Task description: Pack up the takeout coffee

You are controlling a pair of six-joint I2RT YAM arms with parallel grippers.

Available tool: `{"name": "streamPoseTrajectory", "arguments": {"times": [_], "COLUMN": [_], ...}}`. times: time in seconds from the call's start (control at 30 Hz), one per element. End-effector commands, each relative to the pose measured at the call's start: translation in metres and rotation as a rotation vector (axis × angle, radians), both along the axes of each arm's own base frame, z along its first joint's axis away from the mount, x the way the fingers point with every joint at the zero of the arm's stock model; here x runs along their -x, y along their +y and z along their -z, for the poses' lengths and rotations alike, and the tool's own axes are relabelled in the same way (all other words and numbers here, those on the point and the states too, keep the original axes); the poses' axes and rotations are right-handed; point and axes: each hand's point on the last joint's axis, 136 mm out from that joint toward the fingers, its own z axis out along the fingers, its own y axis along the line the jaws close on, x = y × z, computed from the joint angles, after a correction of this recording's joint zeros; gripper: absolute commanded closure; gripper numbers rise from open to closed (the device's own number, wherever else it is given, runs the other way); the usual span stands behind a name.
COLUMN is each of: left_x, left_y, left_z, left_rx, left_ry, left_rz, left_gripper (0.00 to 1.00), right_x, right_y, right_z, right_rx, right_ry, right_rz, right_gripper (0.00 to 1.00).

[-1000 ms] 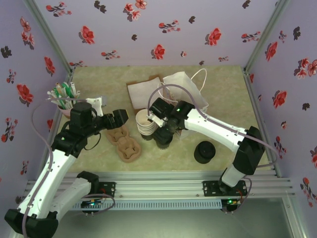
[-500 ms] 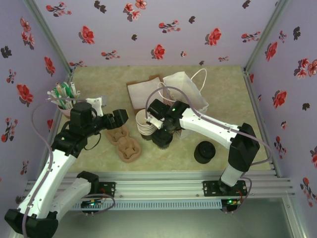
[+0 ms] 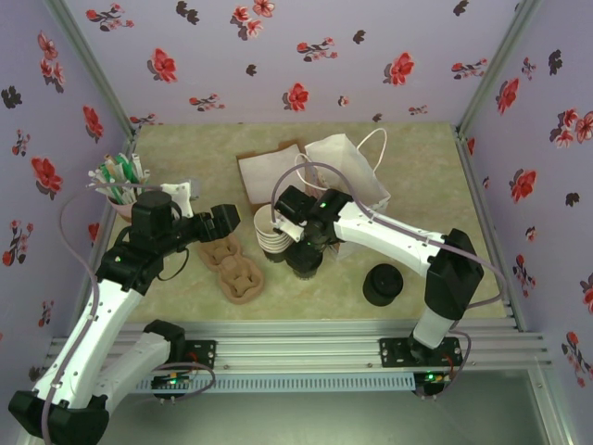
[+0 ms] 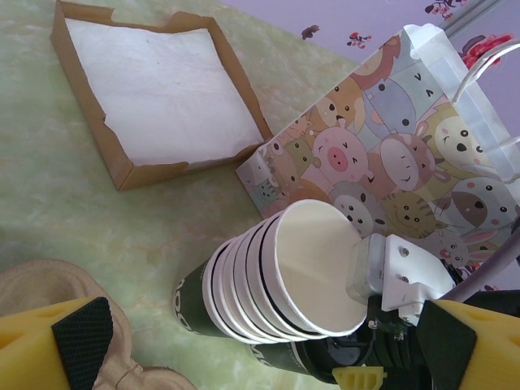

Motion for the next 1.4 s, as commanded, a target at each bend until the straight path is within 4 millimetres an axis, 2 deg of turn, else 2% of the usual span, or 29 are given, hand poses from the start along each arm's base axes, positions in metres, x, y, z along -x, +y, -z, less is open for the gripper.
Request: {"name": "streamPoseTrajectory", "arguments": {"times": [0.0,0.23,0.5,0.77,1.1,1.37], "left_x": [-0.001,-0.001,-0.001,-0.002,-0.001,0.0], "left_y": [-0.003,-0.003,-0.003,-0.004,-0.005,-0.005], "left_z": [-0.003,-0.004,-0.004,-0.004,-0.005,-0.005], "left_rx": [0.023,0.025,0.027,0.033,0.035,0.036], "left_ry": [-0.006,-0.009,-0.011,-0.011,-0.012,-0.012], "left_rz": [0.007,0.007,0.008,0.009,0.012,0.011], "left_gripper": [0.01,0.01,0.01,0.01,0.01,0.01], "right_x": [-0.001,0.003,0.006,0.012,0.018,0.016], "right_y": [-0.003,-0.007,-0.02,-0.024,-0.014,-0.015], "right_z": [0.003,0.001,-0.001,-0.007,-0.008,-0.007], "right_rx": [0.014,0.032,0.059,0.028,0.012,0.025], "right_ry": [0.005,-0.001,0.001,0.008,0.008,-0.004], "right_rz": [0.009,0.051,0.201,0.333,0.307,0.297], "right_gripper": [0.29,0.29,0.27,0.25,0.19,0.14]}}
